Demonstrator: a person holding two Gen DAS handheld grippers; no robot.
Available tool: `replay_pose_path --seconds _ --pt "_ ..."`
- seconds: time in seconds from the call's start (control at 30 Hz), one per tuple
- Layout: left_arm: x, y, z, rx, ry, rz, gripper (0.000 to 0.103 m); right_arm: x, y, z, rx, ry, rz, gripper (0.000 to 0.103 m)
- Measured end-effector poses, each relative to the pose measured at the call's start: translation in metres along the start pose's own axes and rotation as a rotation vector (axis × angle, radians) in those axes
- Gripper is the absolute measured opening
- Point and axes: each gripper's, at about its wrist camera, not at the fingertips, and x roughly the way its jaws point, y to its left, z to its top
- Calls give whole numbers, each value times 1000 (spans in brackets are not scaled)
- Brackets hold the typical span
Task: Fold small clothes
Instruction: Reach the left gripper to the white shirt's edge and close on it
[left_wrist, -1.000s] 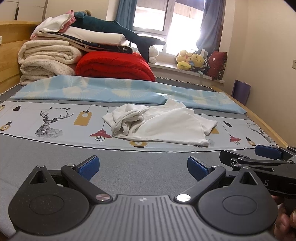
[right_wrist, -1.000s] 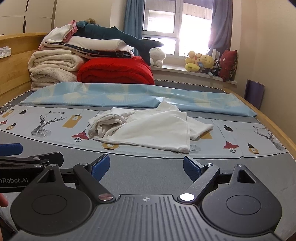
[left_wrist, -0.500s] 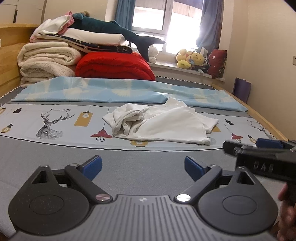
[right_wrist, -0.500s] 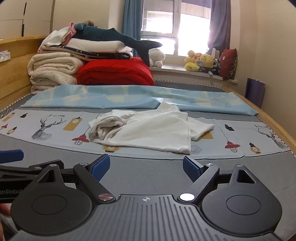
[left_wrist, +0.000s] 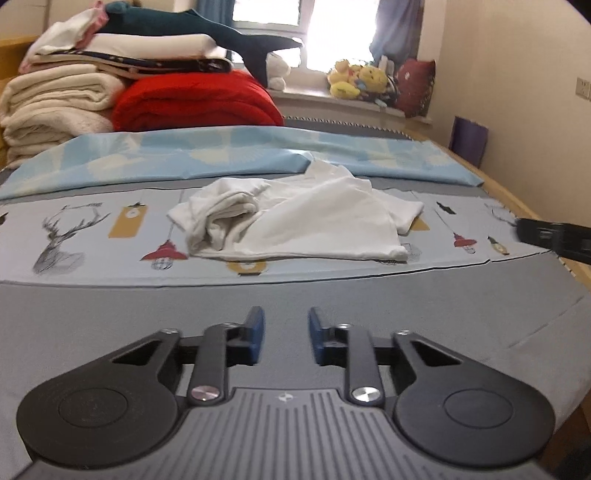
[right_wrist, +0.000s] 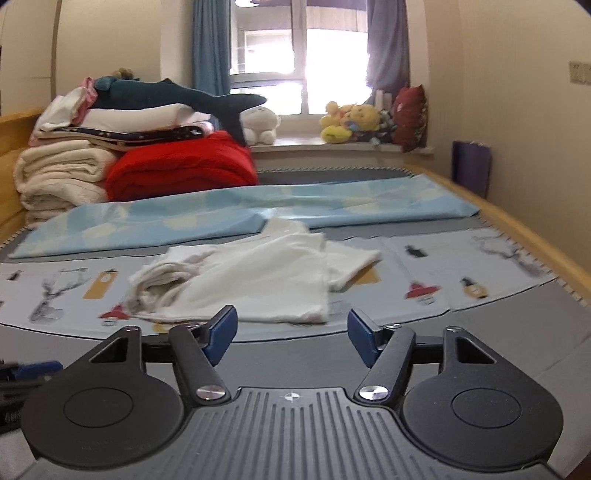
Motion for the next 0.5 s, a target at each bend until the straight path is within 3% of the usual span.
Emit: replay_pose_path --seconds 0.07,0.17,0.23,0.3,0.5 --pt "24 -8 7 7 11 0 21 3 -10 1 7 11 -14 59" --pt "65 -21 16 -15 38 -18 17 10 -26 0 32 58 -27 46" --pt "92 -32 21 -22 45 -29 17 14 -37 1 64 81 -30 29" --pt "120 -42 26 -29 53 -41 17 17 -48 1 91 94 -35 24" --pt "201 -61 40 -178 109 -88 18 27 -83 -3 139 150 -111 23"
